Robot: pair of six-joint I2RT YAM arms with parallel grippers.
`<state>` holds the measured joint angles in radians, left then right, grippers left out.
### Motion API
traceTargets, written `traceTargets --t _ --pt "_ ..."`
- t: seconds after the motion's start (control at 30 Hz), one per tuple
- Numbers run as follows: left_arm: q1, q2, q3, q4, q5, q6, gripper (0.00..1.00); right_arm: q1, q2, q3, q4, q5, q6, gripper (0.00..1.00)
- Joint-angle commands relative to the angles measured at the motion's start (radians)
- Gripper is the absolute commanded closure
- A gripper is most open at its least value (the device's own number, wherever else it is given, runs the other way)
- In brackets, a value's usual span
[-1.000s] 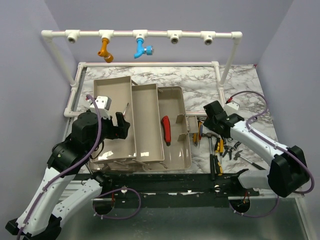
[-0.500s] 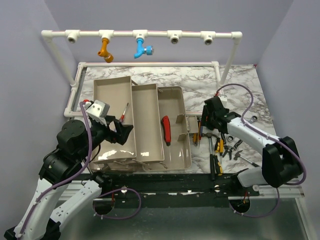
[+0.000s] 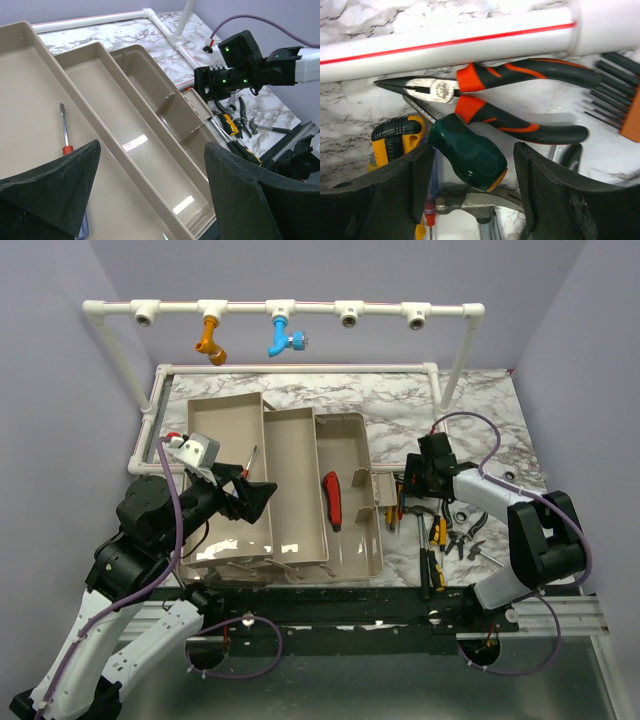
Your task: Pack the tool kit
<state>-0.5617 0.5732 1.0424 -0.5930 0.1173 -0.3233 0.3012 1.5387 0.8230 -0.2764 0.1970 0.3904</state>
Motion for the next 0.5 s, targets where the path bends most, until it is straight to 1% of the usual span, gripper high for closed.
traceTargets --t 0.0,0.07,0.13,0.23,0.27,0.33,0.4,0.47 --pt "0.006 0.026 0.03 0.025 0.039 -0.017 0.13 0.001 0.027 -0.016 0.037 -0.093 -0.021 0.3" --pt "0.007 0.021 0.029 0.024 0.041 -0.022 0.13 0.001 0.014 -0.024 0.036 -0.108 -0.02 0.31" --pt "0.007 0.014 0.023 0.023 0.039 -0.027 0.13 0.0 0.009 -0.023 0.024 -0.111 -0.019 0.35" --pt "0.007 0.004 0.023 0.017 0.042 -0.031 0.13 0.001 -0.008 -0.022 0.001 -0.103 -0.004 0.53" --pt "0.007 0.001 0.026 0.011 0.041 -0.032 0.13 0.001 -0.021 -0.027 -0.003 -0.103 0.002 0.55" --pt "0.006 0.0 0.033 -0.003 0.049 -0.034 0.13 0.001 -0.065 -0.041 -0.006 -0.11 0.01 0.56" --pt "0.006 -0.002 0.04 -0.013 0.054 -0.033 0.13 0.0 -0.104 -0.048 -0.017 -0.102 0.02 0.62" --pt "0.007 -0.006 0.043 -0.023 0.062 -0.034 0.13 0.001 -0.14 -0.046 -0.044 -0.084 0.035 0.63"
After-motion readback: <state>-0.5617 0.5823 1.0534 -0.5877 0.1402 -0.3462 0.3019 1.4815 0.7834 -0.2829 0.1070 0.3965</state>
